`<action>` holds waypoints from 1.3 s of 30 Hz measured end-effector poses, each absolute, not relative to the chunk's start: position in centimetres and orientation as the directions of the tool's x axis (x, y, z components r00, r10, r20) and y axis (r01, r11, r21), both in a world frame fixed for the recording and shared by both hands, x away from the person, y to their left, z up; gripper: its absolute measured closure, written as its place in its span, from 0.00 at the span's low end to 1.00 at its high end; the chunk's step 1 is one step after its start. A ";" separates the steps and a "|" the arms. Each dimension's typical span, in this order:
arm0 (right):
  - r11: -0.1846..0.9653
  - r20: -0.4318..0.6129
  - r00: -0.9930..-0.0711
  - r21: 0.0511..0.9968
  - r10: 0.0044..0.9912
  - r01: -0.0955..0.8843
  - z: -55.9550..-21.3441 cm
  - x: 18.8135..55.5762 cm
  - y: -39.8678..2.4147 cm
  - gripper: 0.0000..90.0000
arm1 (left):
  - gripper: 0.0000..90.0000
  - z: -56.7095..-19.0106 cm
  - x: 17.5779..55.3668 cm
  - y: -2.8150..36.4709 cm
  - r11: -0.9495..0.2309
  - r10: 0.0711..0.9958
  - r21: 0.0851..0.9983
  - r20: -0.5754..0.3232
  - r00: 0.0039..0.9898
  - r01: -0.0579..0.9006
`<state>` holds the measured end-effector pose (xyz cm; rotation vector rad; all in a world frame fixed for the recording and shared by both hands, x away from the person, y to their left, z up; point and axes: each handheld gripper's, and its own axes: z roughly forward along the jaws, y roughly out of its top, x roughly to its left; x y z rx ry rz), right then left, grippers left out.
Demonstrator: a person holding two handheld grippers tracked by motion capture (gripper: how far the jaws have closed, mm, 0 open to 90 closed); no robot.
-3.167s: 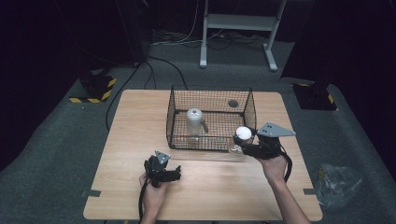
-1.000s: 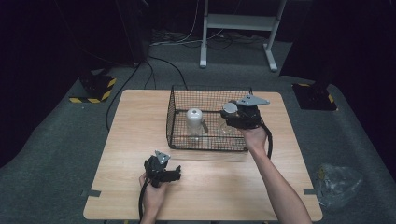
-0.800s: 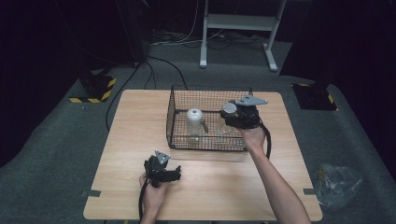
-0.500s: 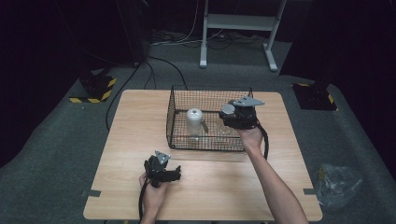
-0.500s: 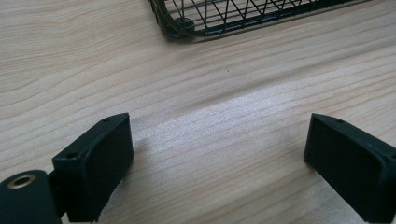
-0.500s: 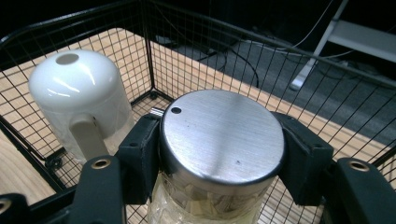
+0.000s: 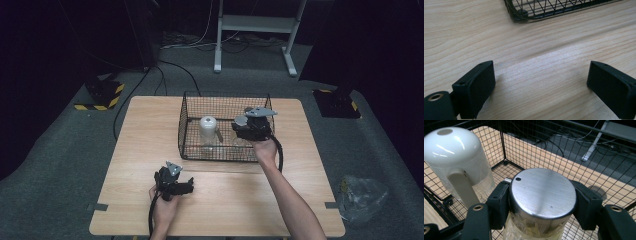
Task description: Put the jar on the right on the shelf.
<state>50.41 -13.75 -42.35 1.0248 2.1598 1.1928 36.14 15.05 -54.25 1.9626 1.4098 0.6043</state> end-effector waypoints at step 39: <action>0.368 -0.042 -0.594 0.819 0.803 0.440 -45.1 50.7 -12.9 0.43 | 0.09 -54.3 36.1 15.0 -0.220 0.948 0.724 0.000 0.319 0.653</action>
